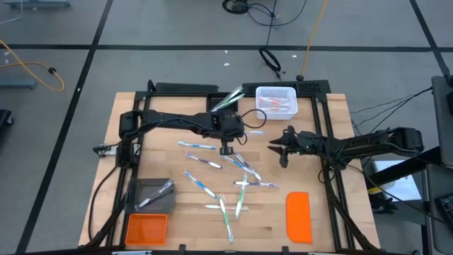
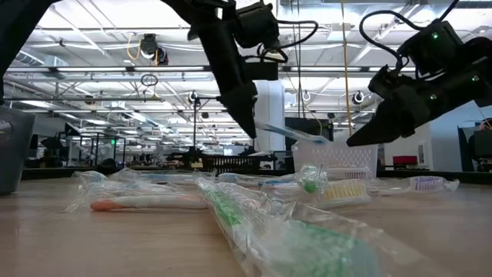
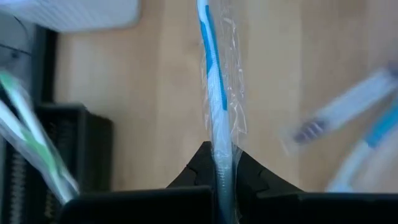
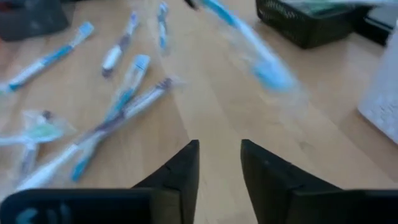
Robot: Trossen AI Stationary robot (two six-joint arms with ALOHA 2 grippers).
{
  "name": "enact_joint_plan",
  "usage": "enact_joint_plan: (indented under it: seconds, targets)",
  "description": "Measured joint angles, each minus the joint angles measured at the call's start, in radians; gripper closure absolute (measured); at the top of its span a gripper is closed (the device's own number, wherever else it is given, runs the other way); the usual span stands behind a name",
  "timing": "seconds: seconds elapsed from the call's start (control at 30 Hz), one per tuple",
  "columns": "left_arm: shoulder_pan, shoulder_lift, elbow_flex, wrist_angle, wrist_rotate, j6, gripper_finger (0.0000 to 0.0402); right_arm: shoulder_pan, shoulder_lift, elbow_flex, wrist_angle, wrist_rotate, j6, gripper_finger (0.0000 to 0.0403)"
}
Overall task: Pick & Place Toothbrushes
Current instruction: Put the blue toothbrush into the orange bin
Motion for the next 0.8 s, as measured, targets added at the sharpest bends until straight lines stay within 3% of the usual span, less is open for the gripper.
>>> enact_joint_plan:
  seconds: [0.3,0.53,0.8]
  targets:
    - [-0.095,-0.103,0.000,-0.213,0.025,-0.157,0.0396,0.000,0.000,0.000,-0.013,0.008,-0.001,0.0248]
    - [-0.240,-0.221,0.000,-0.410,0.037,-0.374,0.0396,0.000,0.000,0.000,-0.015,0.008,-0.004,0.0249]
    - [-0.422,-0.299,0.000,-0.477,0.009,-0.608,0.0395,0.000,0.000,0.000,-0.010,0.010,-0.011,0.0246]
